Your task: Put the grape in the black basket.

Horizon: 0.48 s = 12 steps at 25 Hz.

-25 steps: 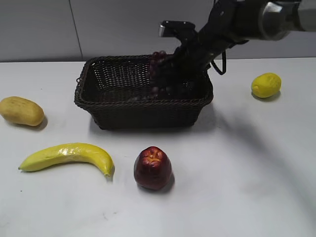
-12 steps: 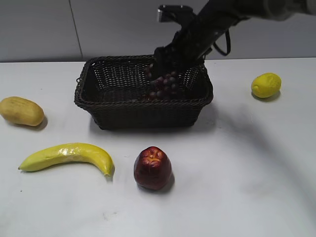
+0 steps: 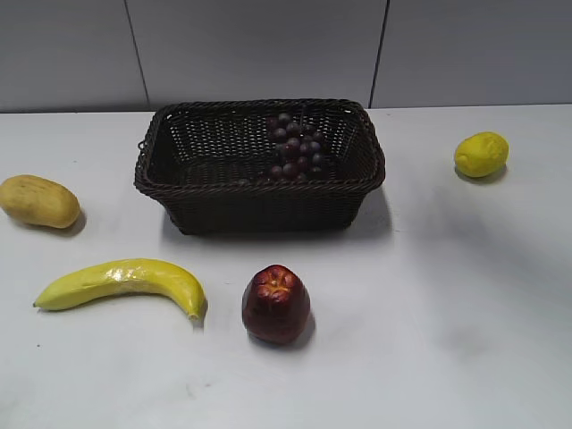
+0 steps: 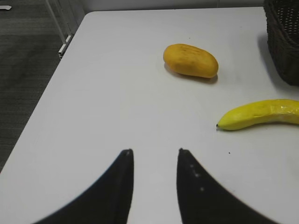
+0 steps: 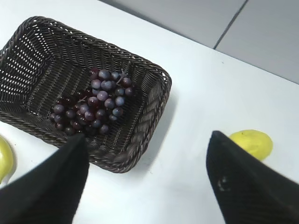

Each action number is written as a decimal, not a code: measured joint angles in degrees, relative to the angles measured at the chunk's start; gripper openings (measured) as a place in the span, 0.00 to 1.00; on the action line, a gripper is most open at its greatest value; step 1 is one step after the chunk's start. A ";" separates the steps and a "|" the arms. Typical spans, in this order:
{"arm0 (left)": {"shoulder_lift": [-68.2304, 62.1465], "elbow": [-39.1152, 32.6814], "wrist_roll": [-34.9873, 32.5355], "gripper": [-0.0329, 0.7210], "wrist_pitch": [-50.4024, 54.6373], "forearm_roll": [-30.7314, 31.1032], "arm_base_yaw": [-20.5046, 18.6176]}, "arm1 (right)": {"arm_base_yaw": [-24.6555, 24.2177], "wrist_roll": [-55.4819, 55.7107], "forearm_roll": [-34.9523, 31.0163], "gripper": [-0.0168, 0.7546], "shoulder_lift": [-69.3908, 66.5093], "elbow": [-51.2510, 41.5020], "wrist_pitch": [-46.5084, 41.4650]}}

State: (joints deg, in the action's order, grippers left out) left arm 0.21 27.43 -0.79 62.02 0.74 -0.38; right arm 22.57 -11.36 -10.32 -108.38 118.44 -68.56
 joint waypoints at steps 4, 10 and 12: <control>0.00 0.00 0.00 0.36 0.00 0.00 0.00 | -0.73 3.48 3.15 0.79 6.21 -1.33 -0.51; 0.00 0.00 0.00 0.36 0.00 0.00 0.00 | -0.73 5.46 4.30 0.79 19.66 -14.71 -0.56; 0.00 0.00 0.00 0.36 0.00 0.00 0.00 | -0.73 6.01 4.35 0.79 24.44 -21.15 -0.63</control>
State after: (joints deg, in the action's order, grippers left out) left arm 0.21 27.43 -0.79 62.02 0.74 -0.38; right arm 21.84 -5.36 -5.97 -83.94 97.29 -69.18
